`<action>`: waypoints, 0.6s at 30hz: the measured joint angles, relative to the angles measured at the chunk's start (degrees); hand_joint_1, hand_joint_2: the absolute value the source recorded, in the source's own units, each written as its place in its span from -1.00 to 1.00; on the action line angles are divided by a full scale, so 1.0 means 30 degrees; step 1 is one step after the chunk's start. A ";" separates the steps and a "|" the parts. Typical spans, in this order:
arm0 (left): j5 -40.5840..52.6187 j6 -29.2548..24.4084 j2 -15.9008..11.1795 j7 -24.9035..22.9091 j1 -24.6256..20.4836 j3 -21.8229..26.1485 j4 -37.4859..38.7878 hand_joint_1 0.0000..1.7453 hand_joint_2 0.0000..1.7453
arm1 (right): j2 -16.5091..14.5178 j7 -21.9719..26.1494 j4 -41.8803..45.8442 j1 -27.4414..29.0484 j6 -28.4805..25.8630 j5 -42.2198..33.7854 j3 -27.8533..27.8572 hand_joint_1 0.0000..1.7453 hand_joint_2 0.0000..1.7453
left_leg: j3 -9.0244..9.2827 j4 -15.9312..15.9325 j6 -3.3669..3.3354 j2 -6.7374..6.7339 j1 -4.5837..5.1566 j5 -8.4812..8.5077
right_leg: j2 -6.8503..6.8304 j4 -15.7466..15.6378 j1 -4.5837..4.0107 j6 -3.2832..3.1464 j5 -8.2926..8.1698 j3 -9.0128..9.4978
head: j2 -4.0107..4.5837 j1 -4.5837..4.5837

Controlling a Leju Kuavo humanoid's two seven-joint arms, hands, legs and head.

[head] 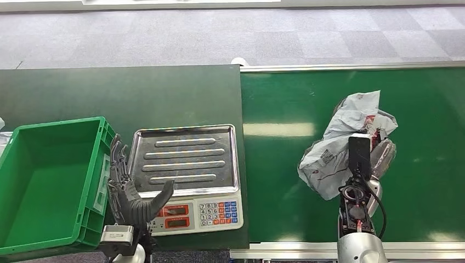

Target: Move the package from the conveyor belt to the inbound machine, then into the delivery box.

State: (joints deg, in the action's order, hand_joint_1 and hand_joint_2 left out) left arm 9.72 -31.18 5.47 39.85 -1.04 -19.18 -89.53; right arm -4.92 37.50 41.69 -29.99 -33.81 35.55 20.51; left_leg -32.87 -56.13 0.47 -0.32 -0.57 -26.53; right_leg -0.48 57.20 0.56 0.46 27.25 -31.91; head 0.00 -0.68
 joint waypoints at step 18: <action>-0.1484 0.1883 0.0669 0.0000 -0.2934 0.2123 -0.0725 -1.00 1.00 | -0.3957 -0.3262 0.1447 -0.2277 0.8901 0.4480 -0.8908 1.00 1.00 | -0.0041 0.0014 0.0080 -0.0106 -0.0046 0.0063 | 0.0107 0.0059 -0.0052 -0.0074 -0.0043 -0.0096 | 0.0000 0.0000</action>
State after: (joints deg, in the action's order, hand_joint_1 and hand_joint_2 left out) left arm 5.27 -25.53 7.48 39.85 -9.84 -12.82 -91.70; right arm -16.80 27.72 46.04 -36.82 -7.11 48.99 -6.21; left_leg -32.99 -56.09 0.71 -0.63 -0.70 -26.34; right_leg -0.16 57.37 0.40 0.24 27.12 -32.20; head 0.00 -0.68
